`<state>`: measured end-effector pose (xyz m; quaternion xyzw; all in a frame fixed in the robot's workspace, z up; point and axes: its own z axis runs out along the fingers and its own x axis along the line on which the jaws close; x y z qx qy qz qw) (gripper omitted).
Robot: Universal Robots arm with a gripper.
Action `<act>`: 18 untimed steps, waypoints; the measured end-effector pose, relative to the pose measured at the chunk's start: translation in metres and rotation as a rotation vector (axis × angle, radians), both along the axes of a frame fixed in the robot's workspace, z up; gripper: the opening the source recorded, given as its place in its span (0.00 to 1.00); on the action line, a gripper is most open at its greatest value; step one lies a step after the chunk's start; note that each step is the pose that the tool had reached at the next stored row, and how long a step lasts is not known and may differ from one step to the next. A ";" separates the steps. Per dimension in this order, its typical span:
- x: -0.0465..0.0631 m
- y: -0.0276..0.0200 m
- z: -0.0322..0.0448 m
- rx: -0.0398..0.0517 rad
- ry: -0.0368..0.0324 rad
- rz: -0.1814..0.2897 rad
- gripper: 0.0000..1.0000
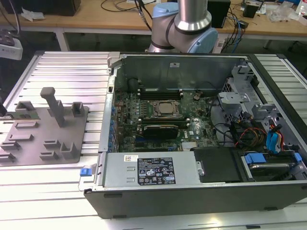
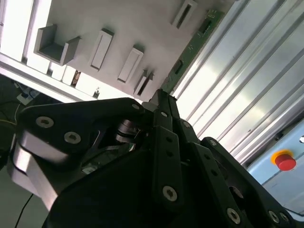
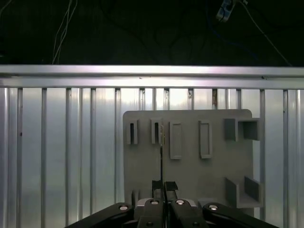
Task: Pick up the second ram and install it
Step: 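Pick up the second ram and move it above second insertion slot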
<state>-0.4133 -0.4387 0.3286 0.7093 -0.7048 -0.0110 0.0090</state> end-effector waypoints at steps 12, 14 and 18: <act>0.000 0.0000 0.0272 0.0001 0.0000 0.000 0.09; 0.000 0.0000 0.0316 0.0000 0.0000 0.000 0.09; 0.000 0.0000 0.0404 0.0000 0.0001 0.000 0.09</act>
